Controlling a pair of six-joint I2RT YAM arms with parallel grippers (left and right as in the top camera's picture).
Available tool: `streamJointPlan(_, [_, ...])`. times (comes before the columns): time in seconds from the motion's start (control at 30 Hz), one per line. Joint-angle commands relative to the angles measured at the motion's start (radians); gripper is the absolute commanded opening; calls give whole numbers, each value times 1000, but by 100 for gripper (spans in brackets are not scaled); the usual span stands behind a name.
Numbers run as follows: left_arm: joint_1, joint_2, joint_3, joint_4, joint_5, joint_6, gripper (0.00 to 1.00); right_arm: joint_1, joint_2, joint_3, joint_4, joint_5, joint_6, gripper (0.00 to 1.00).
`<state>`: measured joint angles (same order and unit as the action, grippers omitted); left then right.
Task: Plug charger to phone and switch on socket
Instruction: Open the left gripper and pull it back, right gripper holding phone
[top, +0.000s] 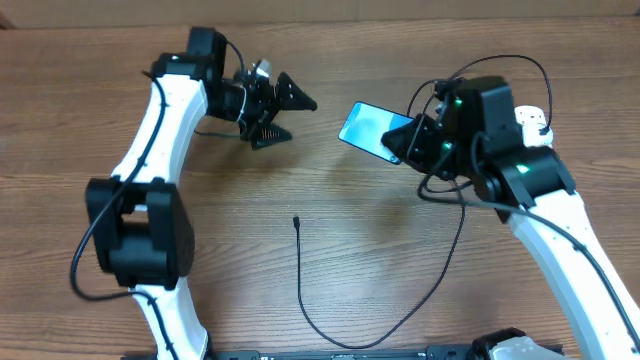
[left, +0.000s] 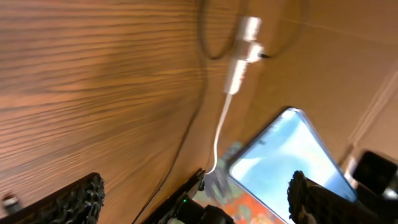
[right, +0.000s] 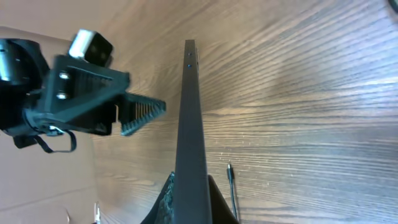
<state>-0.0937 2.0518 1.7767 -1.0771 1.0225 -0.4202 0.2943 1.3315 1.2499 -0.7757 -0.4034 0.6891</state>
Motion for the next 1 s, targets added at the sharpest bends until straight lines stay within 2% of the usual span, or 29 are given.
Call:
streamJointPlan(0.0, [3, -82, 28, 15, 95, 43, 98, -4, -93, -5, 18, -16, -24, 4])
streamJointPlan(0.17, [2, -92, 28, 16, 183, 42, 100, -4, -195, -123, 114, -9, 29, 4])
streamJointPlan(0.43, [2, -92, 28, 16, 172, 39, 100, -10, -307, -343, 348, -47, 145, 4])
streamJointPlan(0.73, [2, -92, 28, 16, 172, 39, 99, -10, -307, -434, 520, -47, 285, 4])
streamJointPlan(0.97, [2, -92, 28, 27, 172, 55, 100, -23, -307, -466, 562, -48, 319, 4])
